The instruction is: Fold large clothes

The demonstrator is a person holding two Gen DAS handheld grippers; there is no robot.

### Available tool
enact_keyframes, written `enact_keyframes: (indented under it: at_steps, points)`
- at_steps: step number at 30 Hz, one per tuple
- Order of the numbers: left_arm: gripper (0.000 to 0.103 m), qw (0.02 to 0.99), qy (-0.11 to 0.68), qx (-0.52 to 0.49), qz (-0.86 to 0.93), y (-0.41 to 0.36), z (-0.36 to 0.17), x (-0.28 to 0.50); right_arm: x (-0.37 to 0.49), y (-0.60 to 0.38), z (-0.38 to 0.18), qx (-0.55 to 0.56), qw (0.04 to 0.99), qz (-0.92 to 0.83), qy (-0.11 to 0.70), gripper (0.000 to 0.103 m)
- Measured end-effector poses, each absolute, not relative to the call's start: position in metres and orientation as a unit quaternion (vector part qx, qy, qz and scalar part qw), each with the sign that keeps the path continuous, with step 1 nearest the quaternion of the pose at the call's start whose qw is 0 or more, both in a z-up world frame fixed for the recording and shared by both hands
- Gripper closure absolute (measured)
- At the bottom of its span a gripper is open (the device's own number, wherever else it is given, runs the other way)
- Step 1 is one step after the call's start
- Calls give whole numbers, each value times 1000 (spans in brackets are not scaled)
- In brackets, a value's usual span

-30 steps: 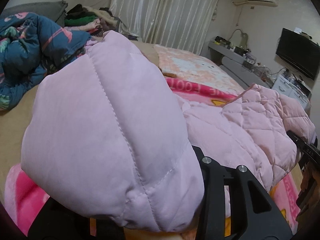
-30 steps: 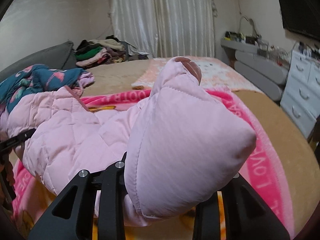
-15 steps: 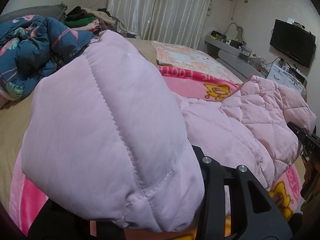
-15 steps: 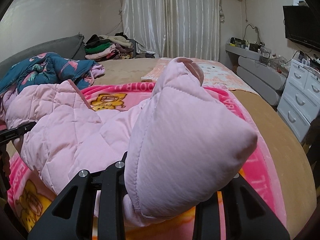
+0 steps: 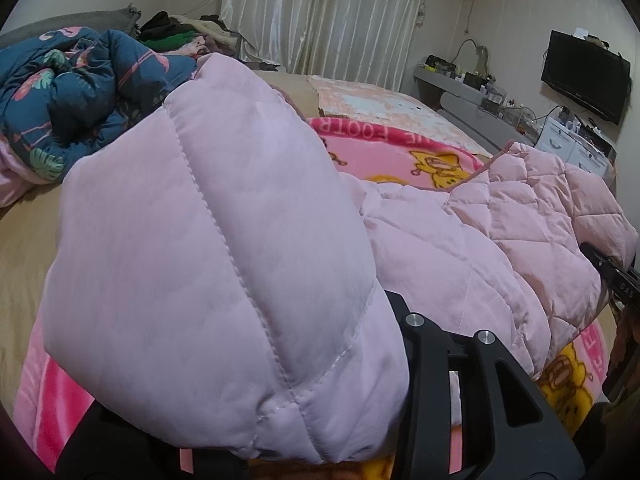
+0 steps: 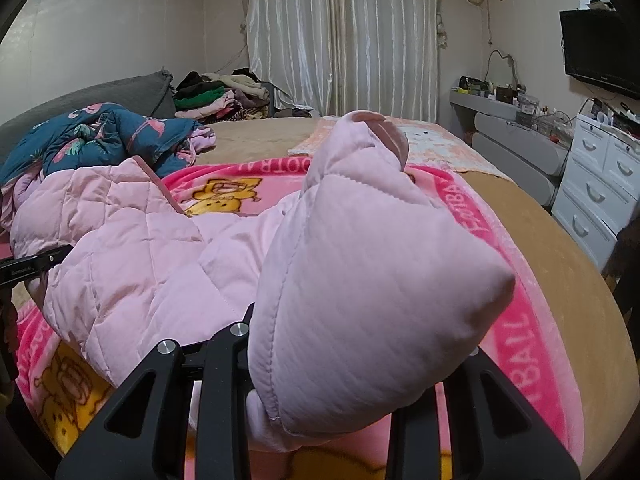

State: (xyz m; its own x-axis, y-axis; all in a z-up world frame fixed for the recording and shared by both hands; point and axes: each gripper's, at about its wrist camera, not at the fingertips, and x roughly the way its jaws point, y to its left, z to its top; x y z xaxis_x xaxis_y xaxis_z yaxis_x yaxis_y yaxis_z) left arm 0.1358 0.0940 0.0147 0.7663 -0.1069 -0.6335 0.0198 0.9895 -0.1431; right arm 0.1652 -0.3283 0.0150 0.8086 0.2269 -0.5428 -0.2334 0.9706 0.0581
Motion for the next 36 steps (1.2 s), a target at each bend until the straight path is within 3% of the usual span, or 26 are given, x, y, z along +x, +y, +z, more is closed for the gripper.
enact_keyframes:
  at_steps: [11,18,24,27,29,36]
  points:
    - [69,932,355,-64,-27,100,0,122,150,-338,-6,40,944,112,308,73]
    - [65,923,377,-74,-18,108,-19,125,154,-362,-34,129,922,97,353,66]
    - [63,922,380,-76,-19,110,-27,123,166,-375,-65,180,896,51,402,48]
    - [61,921,382,-79,-18,110,-30,121,166,-382,-73,203,886,26,416,28]
    - [60,920,382,-82,-19,110,-33,120,163,-385,-73,200,886,4,419,8]
    - [54,918,385,-94,-19,114,-38,114,145,-390,-64,189,892,-9,410,8]
